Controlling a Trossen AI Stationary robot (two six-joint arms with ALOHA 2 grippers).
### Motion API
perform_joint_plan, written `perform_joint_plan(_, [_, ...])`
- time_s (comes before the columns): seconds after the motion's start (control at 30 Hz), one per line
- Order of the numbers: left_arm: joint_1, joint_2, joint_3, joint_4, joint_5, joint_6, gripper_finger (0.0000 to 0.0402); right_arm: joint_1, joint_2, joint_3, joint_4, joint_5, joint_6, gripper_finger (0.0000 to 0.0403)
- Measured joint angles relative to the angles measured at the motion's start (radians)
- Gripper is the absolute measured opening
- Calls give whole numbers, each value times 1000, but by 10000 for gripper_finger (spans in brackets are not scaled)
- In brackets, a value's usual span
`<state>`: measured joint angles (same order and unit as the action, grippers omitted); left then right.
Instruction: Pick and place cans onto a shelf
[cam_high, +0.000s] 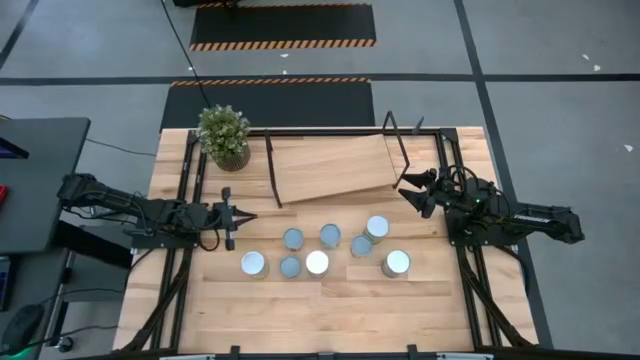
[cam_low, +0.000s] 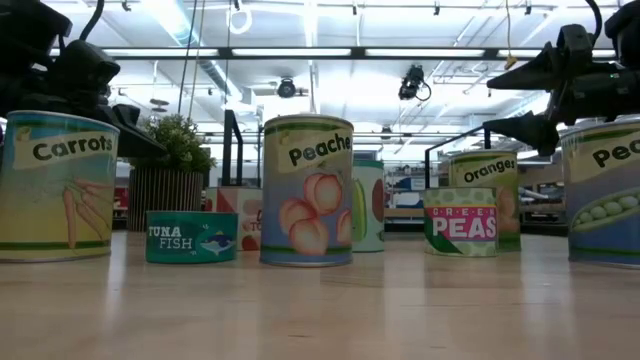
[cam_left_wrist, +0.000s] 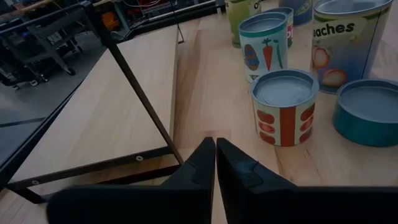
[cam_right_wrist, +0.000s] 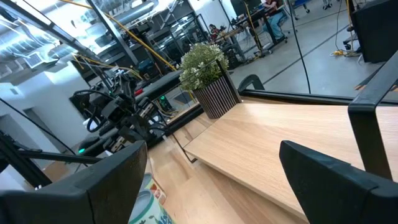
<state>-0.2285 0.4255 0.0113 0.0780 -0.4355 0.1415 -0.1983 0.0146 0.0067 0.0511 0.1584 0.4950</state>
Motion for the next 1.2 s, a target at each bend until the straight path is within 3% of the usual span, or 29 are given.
perform_joint_plan(0.23, [1,1,0,80,1,-1,23,0,0,0,0,0,0,374])
perform_joint_plan(0.4, [1,0,0,307,4,-307,23,0,0,0,0,0,0,374])
perform_joint_plan(0.5, [2,0,0,399,4,-415,23,0,0,0,0,0,0,374])
perform_joint_plan(0.7, [2,0,0,425,4,-509,23,0,0,0,0,0,0,374])
perform_joint_plan(0.9, [1,0,0,436,22,-867,23,0,0,0,0,0,0,374])
perform_joint_plan(1.07, [3,0,0,435,-60,-894,23,0,0,0,0,0,0,374])
perform_joint_plan(1.2, [3,0,0,500,-142,-1037,23,0,0,0,14,14,4,374])
